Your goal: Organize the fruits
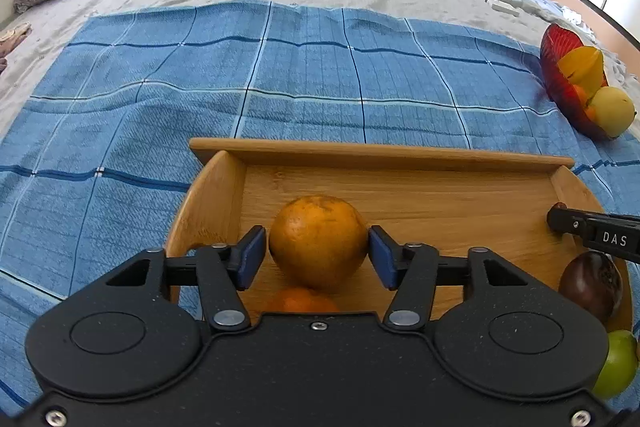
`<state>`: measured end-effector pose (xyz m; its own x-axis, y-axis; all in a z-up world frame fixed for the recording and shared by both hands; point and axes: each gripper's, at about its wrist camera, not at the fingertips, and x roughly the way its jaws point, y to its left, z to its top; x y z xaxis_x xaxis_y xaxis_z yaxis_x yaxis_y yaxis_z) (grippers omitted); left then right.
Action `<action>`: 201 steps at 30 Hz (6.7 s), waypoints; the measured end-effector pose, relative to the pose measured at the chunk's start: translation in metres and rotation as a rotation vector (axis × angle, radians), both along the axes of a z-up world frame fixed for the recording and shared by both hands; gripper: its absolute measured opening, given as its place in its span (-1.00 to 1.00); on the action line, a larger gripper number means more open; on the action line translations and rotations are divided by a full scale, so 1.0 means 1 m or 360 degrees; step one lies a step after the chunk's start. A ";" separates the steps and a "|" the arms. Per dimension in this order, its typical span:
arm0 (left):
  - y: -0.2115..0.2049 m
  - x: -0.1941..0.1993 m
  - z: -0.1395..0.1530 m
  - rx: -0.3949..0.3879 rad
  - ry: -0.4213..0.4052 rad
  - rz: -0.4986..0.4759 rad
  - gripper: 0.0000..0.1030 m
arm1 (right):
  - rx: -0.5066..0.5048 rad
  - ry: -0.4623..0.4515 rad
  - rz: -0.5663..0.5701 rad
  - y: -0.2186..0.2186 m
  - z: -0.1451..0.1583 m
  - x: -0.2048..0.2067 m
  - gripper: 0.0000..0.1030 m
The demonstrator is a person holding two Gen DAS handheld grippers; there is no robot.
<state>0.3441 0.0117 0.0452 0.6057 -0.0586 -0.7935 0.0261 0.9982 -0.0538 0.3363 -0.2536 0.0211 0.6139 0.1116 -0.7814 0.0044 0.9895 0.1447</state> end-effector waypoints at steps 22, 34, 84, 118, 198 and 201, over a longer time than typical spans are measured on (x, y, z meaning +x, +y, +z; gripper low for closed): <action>-0.004 -0.048 0.029 0.0036 -0.0171 -0.0078 0.80 | 0.0012 -0.0235 0.0031 -0.008 0.031 -0.048 0.56; -0.010 -0.128 0.051 -0.0016 -0.0352 -0.0225 0.88 | 0.0142 -0.0377 0.0020 -0.016 0.039 -0.099 0.66; 0.000 -0.329 -0.040 -0.0039 -0.0577 -0.0236 0.99 | -0.0208 -0.0906 0.0115 0.061 -0.026 -0.336 0.83; -0.021 -0.321 -0.047 -0.0087 -0.0501 -0.0269 -0.01 | -0.0134 -0.0858 0.0163 0.081 -0.042 -0.349 -0.34; -0.036 -0.273 0.024 -0.0020 -0.0657 -0.0229 -0.61 | -0.0104 -0.0963 0.0071 0.072 0.026 -0.284 -0.53; -0.033 -0.258 0.033 -0.0063 -0.0648 -0.0212 -0.61 | -0.0071 -0.0960 0.0061 0.069 0.035 -0.269 -0.53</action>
<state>0.0856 -0.0216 0.0778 0.8541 -0.1829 -0.4869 0.1816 0.9821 -0.0504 0.0668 -0.1843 0.0563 0.9463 0.1176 -0.3011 -0.1014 0.9925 0.0687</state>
